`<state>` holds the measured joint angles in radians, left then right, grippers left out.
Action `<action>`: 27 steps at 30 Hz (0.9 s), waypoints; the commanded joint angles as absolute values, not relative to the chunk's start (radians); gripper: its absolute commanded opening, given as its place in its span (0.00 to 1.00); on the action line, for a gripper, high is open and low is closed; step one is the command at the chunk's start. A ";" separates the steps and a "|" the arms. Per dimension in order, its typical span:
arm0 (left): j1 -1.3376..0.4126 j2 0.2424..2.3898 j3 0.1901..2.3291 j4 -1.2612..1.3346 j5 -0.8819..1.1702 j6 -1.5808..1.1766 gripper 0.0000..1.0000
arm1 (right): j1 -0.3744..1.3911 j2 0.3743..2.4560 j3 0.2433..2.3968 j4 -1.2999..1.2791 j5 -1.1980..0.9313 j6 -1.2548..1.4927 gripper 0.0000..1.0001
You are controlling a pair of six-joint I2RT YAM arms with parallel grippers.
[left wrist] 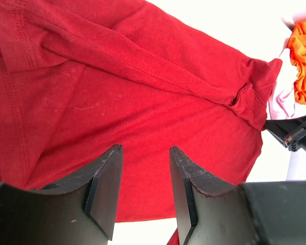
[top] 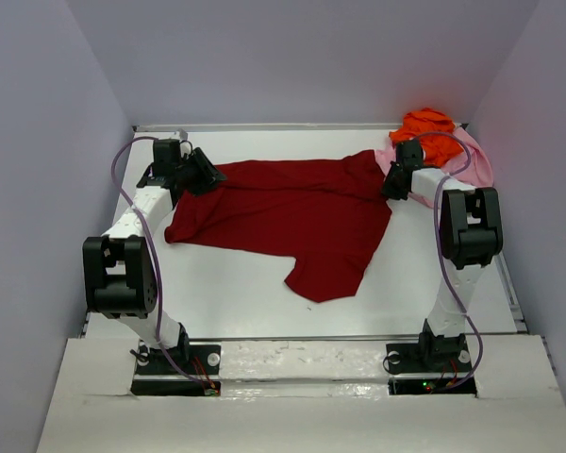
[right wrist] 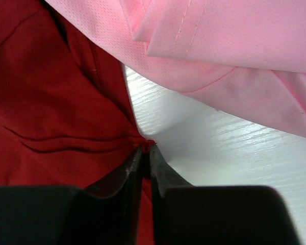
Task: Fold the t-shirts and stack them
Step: Flatten out the 1/3-folded T-shirt at the center of the board.
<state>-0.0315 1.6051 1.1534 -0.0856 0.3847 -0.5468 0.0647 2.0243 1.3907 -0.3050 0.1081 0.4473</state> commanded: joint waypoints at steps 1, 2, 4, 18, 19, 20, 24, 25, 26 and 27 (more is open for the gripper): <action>-0.037 1.569 1.158 -0.061 0.396 -0.531 0.51 | 0.060 2.051 1.417 -0.285 0.094 0.448 0.08; -0.037 1.569 1.160 -0.063 0.396 -0.531 0.51 | 0.060 2.049 1.416 -0.285 0.097 0.446 0.07; -0.037 1.568 1.158 -0.063 0.396 -0.529 0.51 | 0.060 2.040 1.414 -0.285 0.100 0.442 0.03; -0.040 1.571 1.158 -0.063 0.399 -0.529 0.51 | 0.081 1.947 1.400 -0.281 0.029 0.402 0.00; -0.040 1.571 1.158 -0.061 0.400 -0.531 0.51 | 0.081 1.941 1.402 -0.284 0.022 0.399 0.00; -0.040 1.571 1.160 -0.061 0.400 -0.531 0.51 | 0.092 1.927 1.404 -0.285 0.009 0.391 0.00; -0.040 1.574 1.158 -0.061 0.399 -0.529 0.51 | 0.132 1.898 1.411 -0.304 -0.020 0.376 0.00; -0.040 1.572 1.158 -0.061 0.400 -0.531 0.51 | 0.132 1.893 1.411 -0.307 -0.018 0.368 0.00; -0.040 1.574 1.158 -0.061 0.400 -0.529 0.51 | 0.146 1.887 1.411 -0.308 -0.015 0.364 0.00; -0.040 1.574 1.158 -0.061 0.399 -0.529 0.51 | 0.146 1.884 1.414 -0.313 -0.009 0.364 0.00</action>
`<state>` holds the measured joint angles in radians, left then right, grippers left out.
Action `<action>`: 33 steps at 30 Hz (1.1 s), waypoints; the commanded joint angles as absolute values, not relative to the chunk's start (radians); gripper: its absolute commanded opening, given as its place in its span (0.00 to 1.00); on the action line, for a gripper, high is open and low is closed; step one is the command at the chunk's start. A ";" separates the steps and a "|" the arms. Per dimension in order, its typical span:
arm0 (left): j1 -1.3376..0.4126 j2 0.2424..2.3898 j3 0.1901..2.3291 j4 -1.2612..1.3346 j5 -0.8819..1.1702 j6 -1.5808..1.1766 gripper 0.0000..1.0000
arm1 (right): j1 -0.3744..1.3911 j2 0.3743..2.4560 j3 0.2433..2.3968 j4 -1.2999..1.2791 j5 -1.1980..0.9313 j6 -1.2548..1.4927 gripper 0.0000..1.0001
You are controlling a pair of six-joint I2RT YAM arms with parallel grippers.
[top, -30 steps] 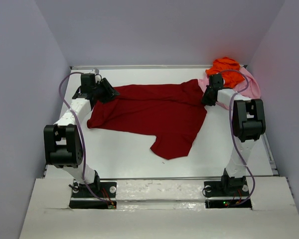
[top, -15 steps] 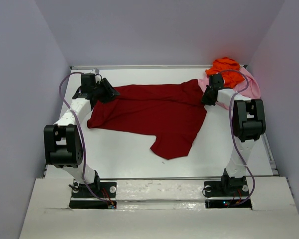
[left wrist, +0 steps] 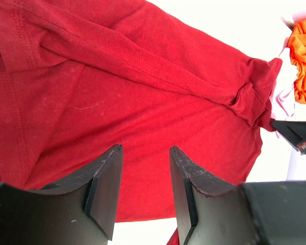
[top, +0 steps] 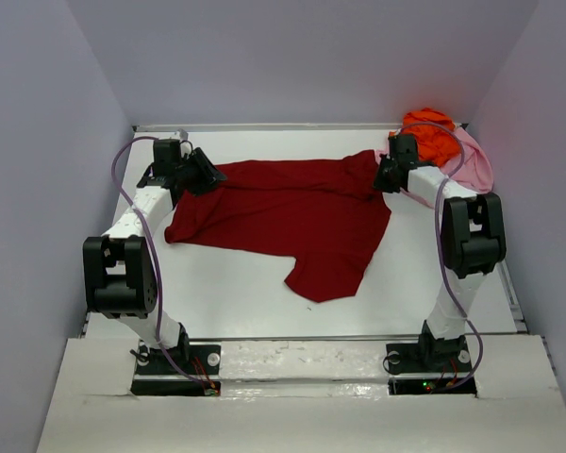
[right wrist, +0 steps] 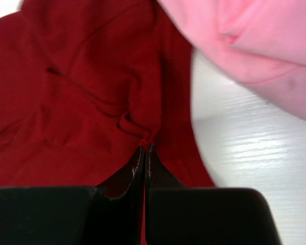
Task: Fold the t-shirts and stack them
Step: Flatten out the 1/3-folded T-shirt at the center of the board.
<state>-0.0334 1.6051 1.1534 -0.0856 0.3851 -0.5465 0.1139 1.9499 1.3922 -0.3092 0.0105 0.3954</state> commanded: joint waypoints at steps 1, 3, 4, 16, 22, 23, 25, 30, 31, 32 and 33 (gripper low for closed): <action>-0.040 1.574 1.160 -0.061 0.400 -0.529 0.51 | 0.155 1.879 1.416 -0.314 -0.006 0.361 0.00; -0.040 1.575 1.158 -0.061 0.399 -0.529 0.51 | 0.155 1.867 1.422 -0.322 -0.006 0.357 0.00; -0.040 1.575 1.158 -0.061 0.399 -0.529 0.51 | 0.155 1.867 1.427 -0.324 -0.006 0.354 0.00; -0.038 1.609 1.167 -0.083 0.324 -0.520 0.51 | 0.164 1.799 1.463 -0.348 -0.021 0.344 0.00; -0.038 1.681 1.203 -0.078 0.227 -0.532 0.50 | 0.195 1.798 1.436 -0.333 -0.054 0.350 0.00; -0.037 1.699 1.210 -0.075 0.186 -0.538 0.50 | 0.208 1.799 1.434 -0.327 -0.058 0.348 0.00; -0.031 1.713 1.220 -0.048 0.144 -0.554 0.50 | 0.221 1.799 1.430 -0.318 -0.066 0.350 0.00; -0.020 1.753 1.288 -0.034 0.049 -0.546 0.50 | 0.242 1.787 1.385 -0.279 -0.106 0.370 0.00; -0.024 1.762 1.305 -0.034 0.011 -0.542 0.50 | 0.242 1.783 1.372 -0.270 -0.110 0.371 0.00; -0.032 1.791 1.325 -0.034 -0.009 -0.523 0.50 | 0.242 1.779 1.352 -0.256 -0.117 0.376 0.00; -0.034 1.811 1.347 -0.037 -0.035 -0.523 0.50 | 0.251 1.778 1.344 -0.252 -0.124 0.376 0.00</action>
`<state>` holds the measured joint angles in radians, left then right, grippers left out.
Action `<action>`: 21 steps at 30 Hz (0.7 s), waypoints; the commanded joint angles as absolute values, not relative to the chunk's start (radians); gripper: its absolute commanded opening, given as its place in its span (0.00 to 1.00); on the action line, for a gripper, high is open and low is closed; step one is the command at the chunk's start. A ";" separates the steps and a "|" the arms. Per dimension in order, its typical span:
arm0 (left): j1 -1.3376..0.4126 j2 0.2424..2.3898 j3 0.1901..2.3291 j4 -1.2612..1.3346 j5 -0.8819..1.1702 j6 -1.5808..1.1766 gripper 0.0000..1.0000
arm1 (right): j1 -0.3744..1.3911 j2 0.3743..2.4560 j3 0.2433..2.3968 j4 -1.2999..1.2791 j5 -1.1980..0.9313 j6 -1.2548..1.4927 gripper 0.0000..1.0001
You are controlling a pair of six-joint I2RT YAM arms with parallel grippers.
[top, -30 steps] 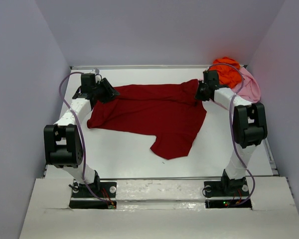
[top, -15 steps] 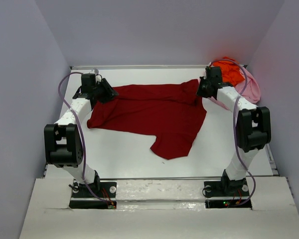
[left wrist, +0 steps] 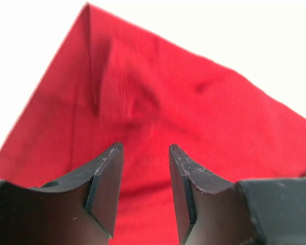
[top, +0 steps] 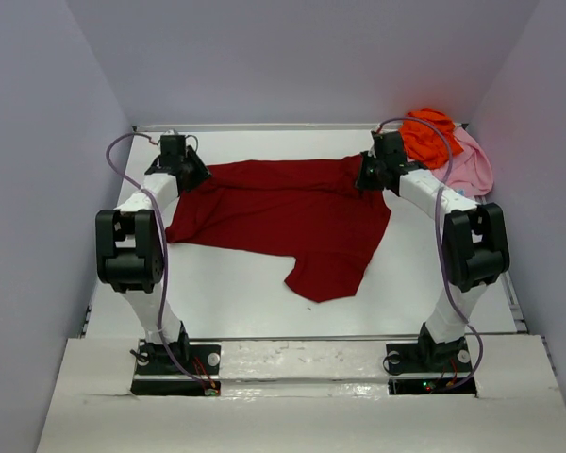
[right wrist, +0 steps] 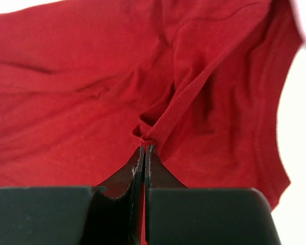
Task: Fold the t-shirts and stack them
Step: Flatten out the 1/3-folded T-shirt at the center of the board.
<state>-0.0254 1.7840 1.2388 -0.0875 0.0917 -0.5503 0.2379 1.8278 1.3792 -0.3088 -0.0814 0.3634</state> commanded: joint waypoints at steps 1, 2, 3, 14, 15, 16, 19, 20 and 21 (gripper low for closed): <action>-0.037 1.830 1.388 -0.047 -0.067 -0.508 0.50 | 0.252 1.775 1.339 -0.250 -0.129 0.376 0.00; -0.041 1.866 1.405 -0.048 -0.081 -0.499 0.50 | 0.252 1.773 1.336 -0.247 -0.130 0.373 0.00; -0.044 1.888 1.443 -0.054 -0.119 -0.473 0.50 | 0.252 1.770 1.333 -0.245 -0.135 0.373 0.00; -0.063 2.129 1.620 -0.135 -0.195 -0.410 0.50 | 0.270 1.773 1.332 -0.239 -0.146 0.368 0.00; -0.063 2.135 1.621 -0.140 -0.205 -0.405 0.50 | 0.270 1.773 1.328 -0.238 -0.144 0.367 0.00; -0.063 2.140 1.621 -0.150 -0.228 -0.402 0.50 | 0.270 1.775 1.330 -0.236 -0.144 0.365 0.00; -0.064 2.157 1.638 -0.184 -0.259 -0.399 0.51 | 0.270 1.781 1.333 -0.236 -0.143 0.362 0.00; -0.064 2.160 1.638 -0.187 -0.264 -0.397 0.52 | 0.270 1.784 1.335 -0.238 -0.143 0.362 0.00; -0.064 2.158 1.637 -0.189 -0.265 -0.393 0.53 | 0.270 1.789 1.335 -0.238 -0.144 0.364 0.00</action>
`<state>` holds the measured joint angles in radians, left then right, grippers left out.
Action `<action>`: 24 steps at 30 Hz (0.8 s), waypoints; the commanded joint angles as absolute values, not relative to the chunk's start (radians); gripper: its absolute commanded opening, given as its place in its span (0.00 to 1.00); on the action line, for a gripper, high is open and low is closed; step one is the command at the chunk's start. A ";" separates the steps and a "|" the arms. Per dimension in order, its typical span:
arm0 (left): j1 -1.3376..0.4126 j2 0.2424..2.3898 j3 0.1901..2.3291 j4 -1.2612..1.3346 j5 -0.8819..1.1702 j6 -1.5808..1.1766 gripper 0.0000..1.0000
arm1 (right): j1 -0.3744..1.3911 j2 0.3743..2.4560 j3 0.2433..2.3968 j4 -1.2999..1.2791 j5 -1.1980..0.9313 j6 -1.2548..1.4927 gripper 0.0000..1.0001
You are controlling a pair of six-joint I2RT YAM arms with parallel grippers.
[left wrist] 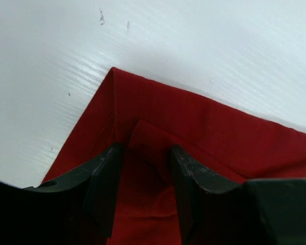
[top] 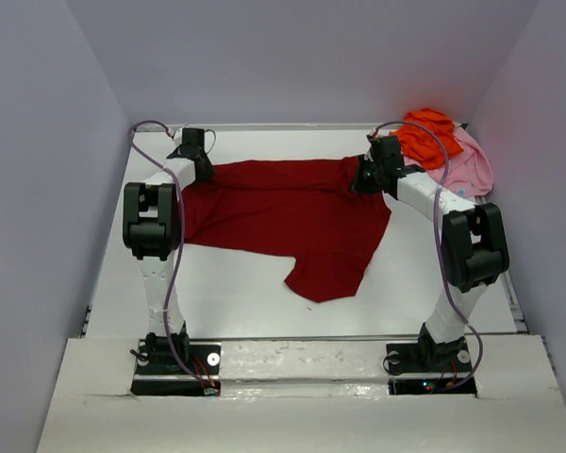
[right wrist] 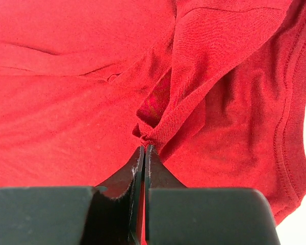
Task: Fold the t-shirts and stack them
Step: Flatten out the 1/3-folded T-shirt at the center of the board.
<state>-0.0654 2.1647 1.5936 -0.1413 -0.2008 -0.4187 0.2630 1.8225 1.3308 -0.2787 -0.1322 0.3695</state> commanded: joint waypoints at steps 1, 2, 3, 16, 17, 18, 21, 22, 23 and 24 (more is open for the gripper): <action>-0.066 2.158 1.635 -0.192 -0.282 -0.393 0.55 | 0.270 1.792 1.335 -0.238 -0.146 0.364 0.00; -0.066 2.155 1.634 -0.195 -0.288 -0.391 0.56 | 0.270 1.793 1.336 -0.238 -0.146 0.364 0.00; -0.066 2.152 1.632 -0.201 -0.297 -0.388 0.58 | 0.270 1.793 1.333 -0.238 -0.147 0.364 0.00; -0.071 2.174 1.657 -0.213 -0.285 -0.376 0.43 | 0.270 1.787 1.328 -0.236 -0.149 0.362 0.00; -0.074 2.175 1.658 -0.212 -0.281 -0.374 0.38 | 0.270 1.789 1.328 -0.238 -0.149 0.362 0.00; -0.075 2.177 1.660 -0.213 -0.279 -0.374 0.36 | 0.270 1.789 1.330 -0.238 -0.147 0.364 0.00; -0.083 2.180 1.664 -0.213 -0.278 -0.373 0.25 | 0.270 1.789 1.328 -0.238 -0.146 0.364 0.00; -0.084 2.181 1.669 -0.215 -0.276 -0.370 0.18 | 0.270 1.789 1.328 -0.238 -0.146 0.364 0.00; -0.084 2.186 1.670 -0.216 -0.276 -0.370 0.16 | 0.270 1.790 1.328 -0.238 -0.146 0.364 0.00; -0.086 2.186 1.674 -0.216 -0.275 -0.368 0.13 | 0.270 1.789 1.328 -0.236 -0.146 0.364 0.00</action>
<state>-0.0780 2.1796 1.6238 -0.2081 -0.2623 -0.3805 0.2630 1.8225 1.3304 -0.2783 -0.1326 0.3695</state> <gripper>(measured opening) 0.162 0.020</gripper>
